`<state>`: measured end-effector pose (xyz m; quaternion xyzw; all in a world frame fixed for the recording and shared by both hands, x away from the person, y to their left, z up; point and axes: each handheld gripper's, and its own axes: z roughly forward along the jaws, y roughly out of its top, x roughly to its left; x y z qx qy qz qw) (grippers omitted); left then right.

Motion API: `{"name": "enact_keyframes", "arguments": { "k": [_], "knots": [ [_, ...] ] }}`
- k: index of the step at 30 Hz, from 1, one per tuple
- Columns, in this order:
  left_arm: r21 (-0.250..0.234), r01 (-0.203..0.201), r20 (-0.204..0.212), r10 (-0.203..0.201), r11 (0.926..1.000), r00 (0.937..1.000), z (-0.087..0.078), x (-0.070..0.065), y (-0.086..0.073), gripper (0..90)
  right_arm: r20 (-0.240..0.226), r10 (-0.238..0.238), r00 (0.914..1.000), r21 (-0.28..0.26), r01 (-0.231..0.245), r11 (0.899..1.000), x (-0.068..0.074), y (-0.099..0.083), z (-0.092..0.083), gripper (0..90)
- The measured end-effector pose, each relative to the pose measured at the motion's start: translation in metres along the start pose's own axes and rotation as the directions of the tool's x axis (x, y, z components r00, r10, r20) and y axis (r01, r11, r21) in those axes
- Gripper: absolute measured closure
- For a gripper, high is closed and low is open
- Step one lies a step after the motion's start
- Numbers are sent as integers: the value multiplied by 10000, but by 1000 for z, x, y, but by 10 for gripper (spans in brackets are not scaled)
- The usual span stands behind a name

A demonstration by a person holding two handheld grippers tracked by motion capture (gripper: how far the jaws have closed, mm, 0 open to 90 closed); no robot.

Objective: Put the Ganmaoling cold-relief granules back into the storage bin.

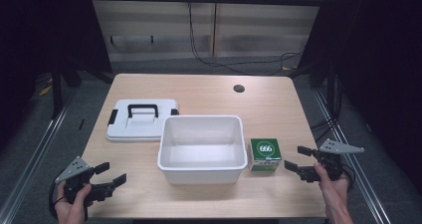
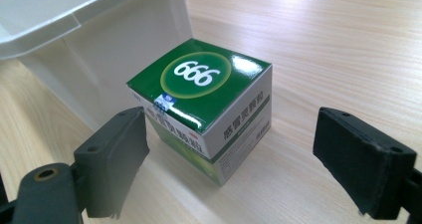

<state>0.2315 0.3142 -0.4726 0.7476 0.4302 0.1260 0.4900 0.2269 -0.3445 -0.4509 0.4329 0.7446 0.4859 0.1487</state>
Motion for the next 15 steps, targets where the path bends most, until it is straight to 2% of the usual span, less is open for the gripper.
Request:
{"name": "enact_keyframes", "arguments": {
  "k": [1,2,3,5,8,10,12,14,15],
  "knots": [
    [0,0,0,0,10000,10000,0,0,0,159,0,0,10000,0,0,10000,0,0,0,134],
    [2,-30,-17,30,10000,10000,0,0,0,159,297,-357,9989,12,357,9994,1,2,-2,145],
    [7,-49,-10,49,10000,10000,0,0,0,159,297,-357,9989,12,357,9994,1,2,-2,145],
    [4,-22,-18,22,10000,10000,0,0,0,159,403,-513,9979,-285,524,9982,3,5,-5,138],
    [-32,29,-91,-30,10000,10000,-1,0,0,159,7,-441,9990,-213,441,9988,2,4,-5,132],
    [-25,-17,-58,17,10000,10000,-2,0,-1,159,-211,-359,9991,209,363,9991,1,2,0,137],
    [-59,-53,-25,53,10000,10000,-2,-1,0,158,-303,-487,9984,489,501,9975,3,3,2,138],
    [-91,-108,-1,107,9999,9999,-2,-2,0,158,-378,-624,9973,401,639,9972,4,6,2,141],
    [-35,-182,39,182,9998,9998,-1,-2,0,158,-246,-763,9968,365,772,9964,6,8,1,141]
  ]
}}
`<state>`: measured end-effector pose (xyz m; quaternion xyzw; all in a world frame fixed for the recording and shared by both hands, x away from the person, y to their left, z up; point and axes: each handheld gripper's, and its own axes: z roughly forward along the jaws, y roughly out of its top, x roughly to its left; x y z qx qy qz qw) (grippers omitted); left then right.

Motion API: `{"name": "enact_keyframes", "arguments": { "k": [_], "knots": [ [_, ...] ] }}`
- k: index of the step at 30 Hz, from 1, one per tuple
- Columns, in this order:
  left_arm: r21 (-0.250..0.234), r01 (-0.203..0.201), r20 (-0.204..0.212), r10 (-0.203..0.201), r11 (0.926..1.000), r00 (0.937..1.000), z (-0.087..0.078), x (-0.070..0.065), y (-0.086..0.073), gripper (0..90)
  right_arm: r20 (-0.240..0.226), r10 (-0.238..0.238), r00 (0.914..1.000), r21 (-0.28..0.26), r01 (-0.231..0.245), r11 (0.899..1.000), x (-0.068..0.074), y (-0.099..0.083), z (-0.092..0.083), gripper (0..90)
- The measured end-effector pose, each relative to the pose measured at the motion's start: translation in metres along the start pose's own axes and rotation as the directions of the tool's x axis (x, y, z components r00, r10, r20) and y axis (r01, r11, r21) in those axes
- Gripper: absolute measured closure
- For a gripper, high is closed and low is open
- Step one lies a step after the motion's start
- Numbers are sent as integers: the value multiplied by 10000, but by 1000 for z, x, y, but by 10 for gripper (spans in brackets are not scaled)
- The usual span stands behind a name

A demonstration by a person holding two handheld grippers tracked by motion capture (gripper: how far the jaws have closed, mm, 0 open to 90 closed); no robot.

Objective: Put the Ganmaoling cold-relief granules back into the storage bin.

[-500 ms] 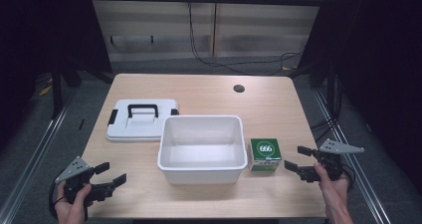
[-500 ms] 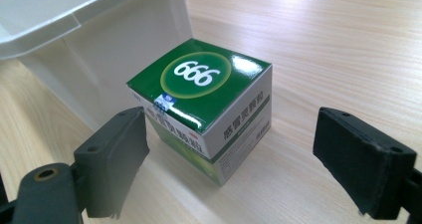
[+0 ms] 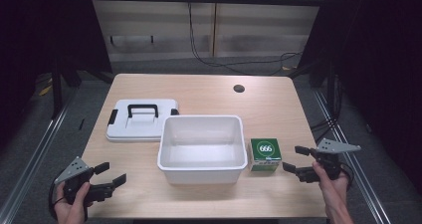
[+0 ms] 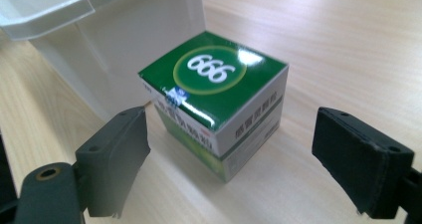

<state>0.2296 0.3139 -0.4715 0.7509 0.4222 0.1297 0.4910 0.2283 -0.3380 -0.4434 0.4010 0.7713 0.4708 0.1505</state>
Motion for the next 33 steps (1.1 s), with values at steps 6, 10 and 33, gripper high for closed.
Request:
{"name": "enact_keyframes", "arguments": {
  "k": [6,10,33],
  "knots": [
    [-164,102,-21,-102,9998,9999,-3,1,-1,158,111,-646,9978,-30,647,9979,4,10,-6,138],
    [-141,92,-9,-92,9999,10000,-2,1,0,158,80,-1006,9949,214,1004,9947,7,15,-6,142],
    [-48,142,-26,-142,9999,9999,0,0,-1,158,-505,-1877,9809,1637,1936,9673,13,74,16,137]
  ]
}}
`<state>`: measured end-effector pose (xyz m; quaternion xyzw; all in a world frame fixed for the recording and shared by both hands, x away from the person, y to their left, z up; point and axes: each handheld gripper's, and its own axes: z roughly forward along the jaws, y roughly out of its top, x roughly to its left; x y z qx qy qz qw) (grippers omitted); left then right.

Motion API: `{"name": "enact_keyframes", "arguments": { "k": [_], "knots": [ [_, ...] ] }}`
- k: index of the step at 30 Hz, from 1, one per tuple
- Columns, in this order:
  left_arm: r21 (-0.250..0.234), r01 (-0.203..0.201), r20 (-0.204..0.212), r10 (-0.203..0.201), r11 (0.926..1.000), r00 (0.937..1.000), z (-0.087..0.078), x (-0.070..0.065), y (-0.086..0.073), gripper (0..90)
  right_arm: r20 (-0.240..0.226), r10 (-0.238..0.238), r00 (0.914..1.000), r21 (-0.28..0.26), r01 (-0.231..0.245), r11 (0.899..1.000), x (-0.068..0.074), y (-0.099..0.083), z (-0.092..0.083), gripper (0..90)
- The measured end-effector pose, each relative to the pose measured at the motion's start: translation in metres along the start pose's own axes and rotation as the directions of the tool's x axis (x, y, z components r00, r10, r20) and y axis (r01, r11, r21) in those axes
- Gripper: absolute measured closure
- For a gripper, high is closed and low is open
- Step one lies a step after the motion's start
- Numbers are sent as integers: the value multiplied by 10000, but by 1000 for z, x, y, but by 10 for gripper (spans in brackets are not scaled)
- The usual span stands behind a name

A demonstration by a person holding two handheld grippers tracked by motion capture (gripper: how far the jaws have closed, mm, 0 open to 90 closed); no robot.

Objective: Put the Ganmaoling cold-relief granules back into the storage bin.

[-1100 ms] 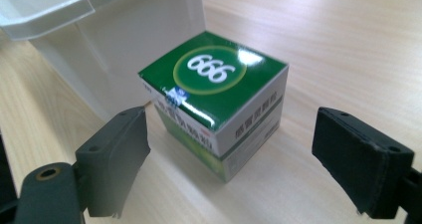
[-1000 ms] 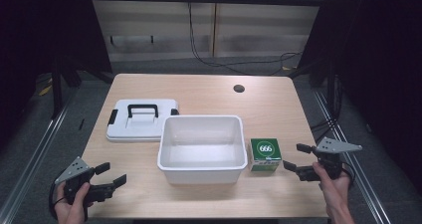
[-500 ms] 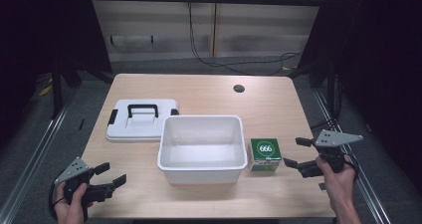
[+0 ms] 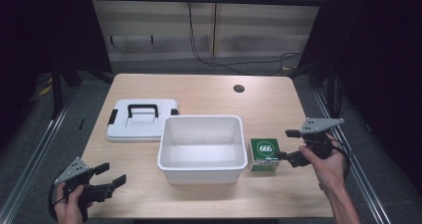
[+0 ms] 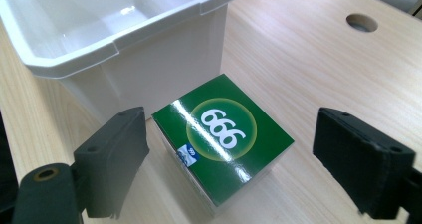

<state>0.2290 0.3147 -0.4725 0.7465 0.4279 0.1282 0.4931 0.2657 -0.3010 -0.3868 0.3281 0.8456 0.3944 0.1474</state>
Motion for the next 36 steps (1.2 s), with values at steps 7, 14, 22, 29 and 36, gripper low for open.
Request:
{"name": "enact_keyframes", "arguments": {
  "k": [7,14,22,29,36],
  "knots": [
    [43,2,65,-2,10000,10000,0,-1,0,158,-637,-651,9958,701,696,9951,2,17,8,137],
    [-37,-21,23,21,10000,10000,0,0,0,158,-1608,-1255,9790,1456,1493,9780,0,35,11,135],
    [-61,-4,88,4,10000,10000,-1,-1,0,158,-2228,-2162,9506,2306,2668,9358,7,47,27,133],
    [-20,-70,73,70,10000,9999,-1,0,0,158,-2570,-2629,9300,2970,3348,8942,10,56,38,132],
    [-1,-56,97,56,10000,9999,-1,-1,0,158,-2759,-2818,9190,3381,3672,8665,3,63,45,132]
  ]
}}
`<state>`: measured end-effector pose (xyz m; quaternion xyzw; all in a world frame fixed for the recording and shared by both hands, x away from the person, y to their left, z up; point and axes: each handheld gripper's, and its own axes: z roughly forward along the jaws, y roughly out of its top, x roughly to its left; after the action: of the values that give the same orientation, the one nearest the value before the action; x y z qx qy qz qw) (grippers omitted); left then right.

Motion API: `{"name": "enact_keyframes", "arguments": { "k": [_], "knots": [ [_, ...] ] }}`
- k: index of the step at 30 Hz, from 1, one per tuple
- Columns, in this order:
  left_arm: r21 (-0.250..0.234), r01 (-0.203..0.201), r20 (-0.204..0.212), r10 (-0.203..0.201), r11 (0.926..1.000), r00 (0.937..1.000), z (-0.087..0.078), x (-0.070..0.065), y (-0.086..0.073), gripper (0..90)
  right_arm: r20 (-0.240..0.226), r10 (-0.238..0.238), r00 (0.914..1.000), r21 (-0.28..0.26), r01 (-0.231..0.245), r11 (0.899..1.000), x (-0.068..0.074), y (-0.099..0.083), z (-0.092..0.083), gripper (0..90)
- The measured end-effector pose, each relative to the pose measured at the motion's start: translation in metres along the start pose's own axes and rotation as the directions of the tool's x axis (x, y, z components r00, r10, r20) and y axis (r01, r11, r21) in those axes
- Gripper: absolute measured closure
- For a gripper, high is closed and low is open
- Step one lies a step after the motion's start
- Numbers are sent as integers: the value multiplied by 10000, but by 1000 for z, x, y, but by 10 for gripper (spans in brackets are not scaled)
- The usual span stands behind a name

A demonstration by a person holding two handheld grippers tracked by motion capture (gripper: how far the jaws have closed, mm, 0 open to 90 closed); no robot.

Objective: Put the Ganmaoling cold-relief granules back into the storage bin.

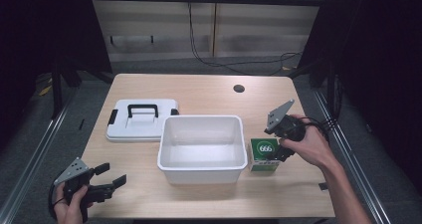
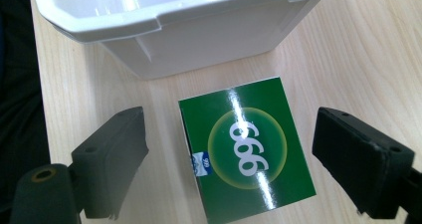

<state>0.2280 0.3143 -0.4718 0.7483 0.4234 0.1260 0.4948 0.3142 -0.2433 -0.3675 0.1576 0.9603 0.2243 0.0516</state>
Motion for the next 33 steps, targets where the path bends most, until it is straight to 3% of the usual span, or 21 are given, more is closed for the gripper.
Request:
{"name": "enact_keyframes", "arguments": {
  "k": [4,9,15,19,29,33],
  "knots": [
    [-25,-21,-14,21,10000,10000,0,0,0,158,-112,-518,9986,809,525,9953,-4,3,10,127],
    [-38,8,-7,-8,10000,10000,0,0,0,158,-145,-643,9978,780,652,9948,-6,3,16,118],
    [-50,25,-4,-25,10000,10000,0,0,0,158,-333,-1016,9943,1170,1048,9876,-7,5,20,94],
    [-41,27,-37,-27,10000,10000,0,0,0,158,-400,-1025,9939,1338,1070,9852,-11,5,23,88],
    [16,-11,-24,11,10000,10000,0,0,0,158,-547,-1373,9890,2071,1457,9674,-14,6,40,88],
    [-14,-3,-14,3,10000,10000,0,0,0,158,-681,-1567,9853,2420,1687,9555,-15,6,47,88]
  ]
}}
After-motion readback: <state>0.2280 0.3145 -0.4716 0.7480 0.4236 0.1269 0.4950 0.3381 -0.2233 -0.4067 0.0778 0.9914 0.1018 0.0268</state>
